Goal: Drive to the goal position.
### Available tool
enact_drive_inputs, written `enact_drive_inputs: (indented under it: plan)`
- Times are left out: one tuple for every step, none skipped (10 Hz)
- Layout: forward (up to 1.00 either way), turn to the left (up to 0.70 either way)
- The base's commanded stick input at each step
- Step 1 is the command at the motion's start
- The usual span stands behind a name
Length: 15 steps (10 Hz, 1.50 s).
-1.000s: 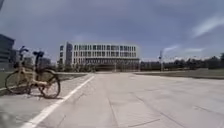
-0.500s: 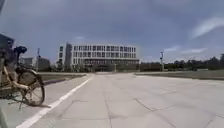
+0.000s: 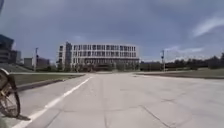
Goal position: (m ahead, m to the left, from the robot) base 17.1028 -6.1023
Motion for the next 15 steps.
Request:
enact_drive_inputs:
  plan:
    - [1.0, -0.22]
    - [1.0, -0.04]
    - [1.0, 0.0]
    - [1.0, 0.0]
    - [1.0, 0.0]
    - [1.0, 0.0]
    - [1.0, -0.02]
    - [1.0, -0.05]
    - [1.0, -0.23]
    - [1.0, -0.33]
    - [1.0, -0.37]
    - [1.0, -0.02]
    - [1.0, 0.0]
    - [1.0, 0.0]
    - [1.0, 0.0]
